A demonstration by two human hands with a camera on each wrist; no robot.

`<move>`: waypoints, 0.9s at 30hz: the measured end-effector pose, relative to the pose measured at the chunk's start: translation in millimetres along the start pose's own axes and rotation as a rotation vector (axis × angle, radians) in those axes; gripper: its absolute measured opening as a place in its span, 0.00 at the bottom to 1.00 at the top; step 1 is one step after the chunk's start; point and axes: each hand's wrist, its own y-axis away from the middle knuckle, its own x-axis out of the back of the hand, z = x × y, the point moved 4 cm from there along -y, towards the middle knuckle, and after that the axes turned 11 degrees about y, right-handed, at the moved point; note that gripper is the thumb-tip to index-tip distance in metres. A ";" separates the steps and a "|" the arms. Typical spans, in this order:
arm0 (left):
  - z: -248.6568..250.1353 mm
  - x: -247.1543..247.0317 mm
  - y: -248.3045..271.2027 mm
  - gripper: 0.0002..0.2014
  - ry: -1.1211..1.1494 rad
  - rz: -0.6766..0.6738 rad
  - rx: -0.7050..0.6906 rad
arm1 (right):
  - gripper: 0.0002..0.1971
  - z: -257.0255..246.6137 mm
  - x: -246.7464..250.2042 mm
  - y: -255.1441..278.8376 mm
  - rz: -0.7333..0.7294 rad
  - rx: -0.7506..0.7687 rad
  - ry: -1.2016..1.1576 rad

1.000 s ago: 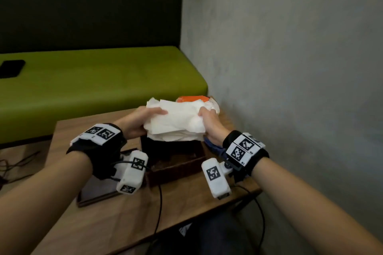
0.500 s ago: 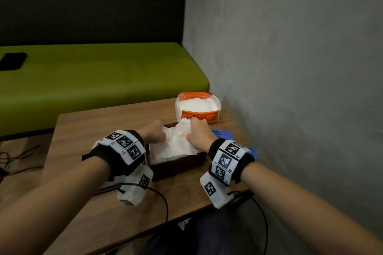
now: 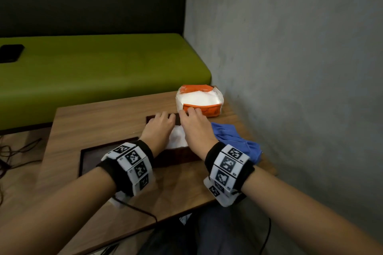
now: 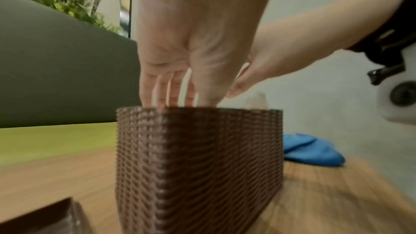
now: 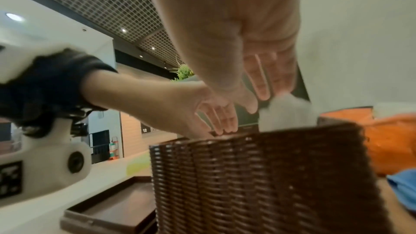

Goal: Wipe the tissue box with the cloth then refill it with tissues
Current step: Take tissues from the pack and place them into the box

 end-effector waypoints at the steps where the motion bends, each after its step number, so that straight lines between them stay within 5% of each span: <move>1: -0.4 1.5 1.7 0.21 0.037 -0.011 -0.023 | 0.16 1.9 1.8 0.7 -0.011 0.033 -0.041; 6: -4.6 -4.8 11.4 0.27 0.073 -0.261 0.118 | 0.14 1.6 -13.8 8.5 -0.290 0.043 -0.074; 13: -5.3 -16.2 3.6 0.27 0.042 -0.318 0.281 | 0.15 8.2 -23.1 -3.6 -0.542 -0.059 -0.157; 18: -3.7 -9.4 -2.3 0.28 0.073 -0.279 0.267 | 0.14 11.3 -15.4 -10.3 -0.353 -0.133 -0.229; 24: -3.2 -5.5 -4.5 0.30 0.081 -0.369 0.249 | 0.15 20.1 -18.7 -9.2 -0.427 -0.093 -0.299; 27: 1.5 33.4 -30.0 0.21 0.149 -0.229 0.168 | 0.08 67.3 1.5 -36.3 -0.233 -0.221 -0.410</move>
